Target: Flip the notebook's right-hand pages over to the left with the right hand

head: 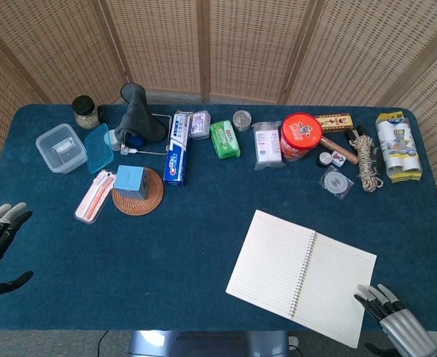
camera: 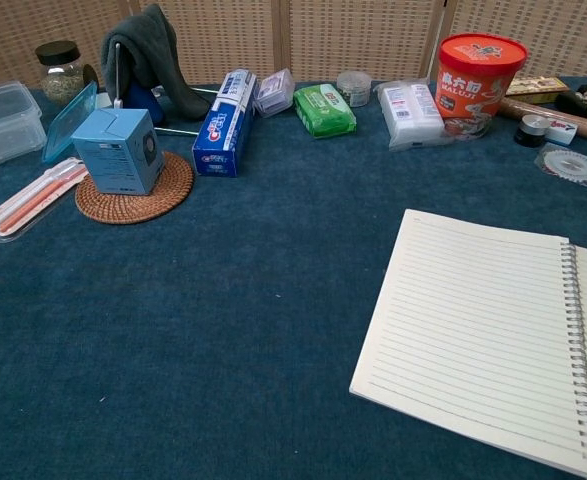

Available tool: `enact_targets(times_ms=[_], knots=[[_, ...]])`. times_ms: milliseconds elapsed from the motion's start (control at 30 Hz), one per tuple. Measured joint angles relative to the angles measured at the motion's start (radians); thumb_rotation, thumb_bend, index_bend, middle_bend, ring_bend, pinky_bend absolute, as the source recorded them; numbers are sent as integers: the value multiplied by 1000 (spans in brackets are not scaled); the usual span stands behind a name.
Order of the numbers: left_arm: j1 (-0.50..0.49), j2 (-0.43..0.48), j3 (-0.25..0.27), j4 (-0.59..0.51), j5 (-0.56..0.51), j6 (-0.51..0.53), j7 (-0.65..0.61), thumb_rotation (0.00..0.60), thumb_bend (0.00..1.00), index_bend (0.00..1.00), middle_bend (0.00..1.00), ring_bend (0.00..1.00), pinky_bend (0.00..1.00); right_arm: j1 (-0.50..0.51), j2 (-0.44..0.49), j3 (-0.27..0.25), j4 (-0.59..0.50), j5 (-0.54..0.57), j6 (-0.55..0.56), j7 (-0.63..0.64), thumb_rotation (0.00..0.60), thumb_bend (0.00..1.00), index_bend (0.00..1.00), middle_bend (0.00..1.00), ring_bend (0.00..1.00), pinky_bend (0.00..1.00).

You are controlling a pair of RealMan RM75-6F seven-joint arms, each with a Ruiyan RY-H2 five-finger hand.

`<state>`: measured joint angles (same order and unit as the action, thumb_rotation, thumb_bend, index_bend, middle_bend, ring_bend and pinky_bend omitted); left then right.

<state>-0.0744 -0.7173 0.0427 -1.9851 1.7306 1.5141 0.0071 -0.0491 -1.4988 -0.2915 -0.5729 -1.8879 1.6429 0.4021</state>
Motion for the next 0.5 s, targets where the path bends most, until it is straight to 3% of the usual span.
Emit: enact_targets(times_ms=[167, 267, 367, 500], knots=[[1, 1, -1, -1, 0, 3, -1, 600, 25, 0, 0, 0, 45, 5, -14, 6, -6, 2, 8, 2, 451, 237, 0, 0, 0, 0], [2, 3, -1, -1, 0, 3, -3, 600, 25, 0, 0, 0, 45, 9, -24, 9, -15, 4, 7, 6, 529, 277, 0, 0, 0, 2], [6, 8, -1, 1, -2, 11, -4, 600, 26, 0, 0, 0, 46, 12, -36, 11, -24, 5, 7, 16, 592, 385, 10, 0, 0, 17], [10, 11, -1, 7, -6, 16, -14, 600, 26, 0, 0, 0, 46, 9, -54, 10, -28, 2, 27, 43, 600, 537, 188, 0, 0, 75]])
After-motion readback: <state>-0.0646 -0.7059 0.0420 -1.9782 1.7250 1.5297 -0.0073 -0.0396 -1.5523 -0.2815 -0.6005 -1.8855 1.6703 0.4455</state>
